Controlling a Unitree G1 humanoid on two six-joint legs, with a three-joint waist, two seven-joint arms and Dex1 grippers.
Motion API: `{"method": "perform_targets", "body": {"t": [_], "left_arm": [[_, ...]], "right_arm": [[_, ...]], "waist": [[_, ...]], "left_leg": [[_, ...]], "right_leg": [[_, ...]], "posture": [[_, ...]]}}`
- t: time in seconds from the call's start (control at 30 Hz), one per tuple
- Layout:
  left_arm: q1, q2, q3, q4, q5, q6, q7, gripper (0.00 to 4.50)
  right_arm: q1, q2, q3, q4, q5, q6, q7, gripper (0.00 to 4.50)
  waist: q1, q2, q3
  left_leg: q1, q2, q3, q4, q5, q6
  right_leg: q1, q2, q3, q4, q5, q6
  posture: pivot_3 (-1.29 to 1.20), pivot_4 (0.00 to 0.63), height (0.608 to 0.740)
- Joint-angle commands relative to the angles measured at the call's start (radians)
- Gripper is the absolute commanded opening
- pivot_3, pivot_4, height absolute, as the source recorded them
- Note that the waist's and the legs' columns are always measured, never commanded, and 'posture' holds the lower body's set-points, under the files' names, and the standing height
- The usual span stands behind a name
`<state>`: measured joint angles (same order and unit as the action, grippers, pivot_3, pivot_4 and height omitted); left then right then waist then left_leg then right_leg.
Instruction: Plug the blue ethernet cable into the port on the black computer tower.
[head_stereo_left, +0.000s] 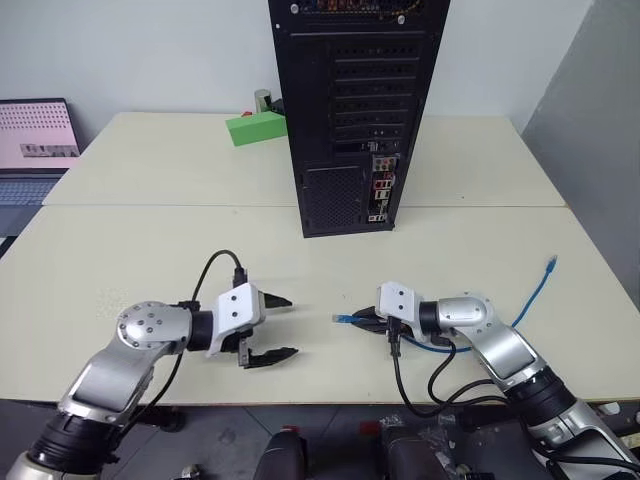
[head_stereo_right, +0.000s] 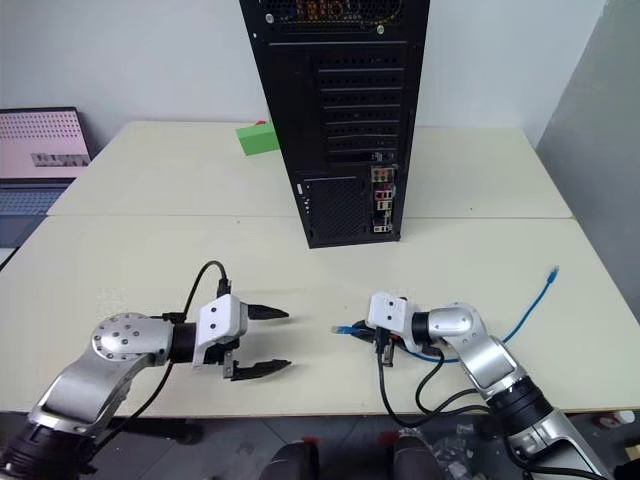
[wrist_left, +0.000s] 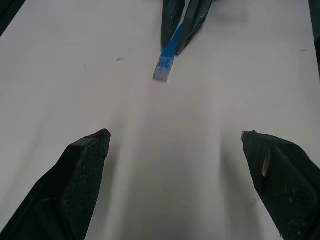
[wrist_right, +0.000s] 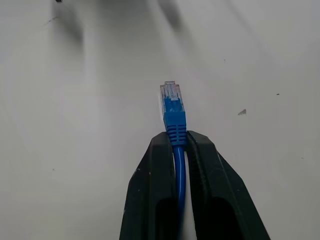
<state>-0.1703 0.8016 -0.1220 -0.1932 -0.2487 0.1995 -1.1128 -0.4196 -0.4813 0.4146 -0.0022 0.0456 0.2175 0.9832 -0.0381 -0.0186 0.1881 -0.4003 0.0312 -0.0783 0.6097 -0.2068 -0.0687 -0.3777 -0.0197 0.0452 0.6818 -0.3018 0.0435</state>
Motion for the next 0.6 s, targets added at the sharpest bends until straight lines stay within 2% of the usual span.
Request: {"method": "perform_targets", "body": {"t": [0.03, 0.47, 0.6], "left_arm": [[-0.056, -0.035, -0.024, 0.042, 0.017, -0.044, -0.008, 4.5], [-0.156, -0.135, -0.083, 0.177, 0.049, -0.123, -0.048, 4.5], [-0.175, -0.15, -0.09, 0.196, 0.044, -0.138, -0.069, 3.84]], "right_arm": [[-0.039, 0.008, -0.02, -0.092, 0.036, 0.047, 0.024, 0.09], [-0.049, 0.007, -0.016, -0.188, 0.056, 0.112, 0.035, 0.07], [-0.047, 0.004, -0.012, -0.205, 0.059, 0.12, 0.038, 0.07]], "waist": [[0.0, 0.0, 0.0], [0.003, 0.0, 0.0], [0.003, 0.0, 0.0]], "left_leg": [[0.0, 0.0, 0.0, 0.0, 0.0, 0.0], [-0.001, 0.0, -0.001, 0.0, 0.0, 0.0], [0.0, 0.0, -0.001, 0.0, 0.0, 0.0]], "right_leg": [[0.0, 0.0, 0.0, 0.0, 0.0, 0.0], [0.0, 0.0, 0.0, 0.0, 0.0, 0.0], [0.0, 0.0, -0.001, 0.0, 0.0, 0.0]], "posture": [[0.0, 0.15, 0.74], [0.0, 0.15, 0.74], [0.0, 0.15, 0.74]]}}
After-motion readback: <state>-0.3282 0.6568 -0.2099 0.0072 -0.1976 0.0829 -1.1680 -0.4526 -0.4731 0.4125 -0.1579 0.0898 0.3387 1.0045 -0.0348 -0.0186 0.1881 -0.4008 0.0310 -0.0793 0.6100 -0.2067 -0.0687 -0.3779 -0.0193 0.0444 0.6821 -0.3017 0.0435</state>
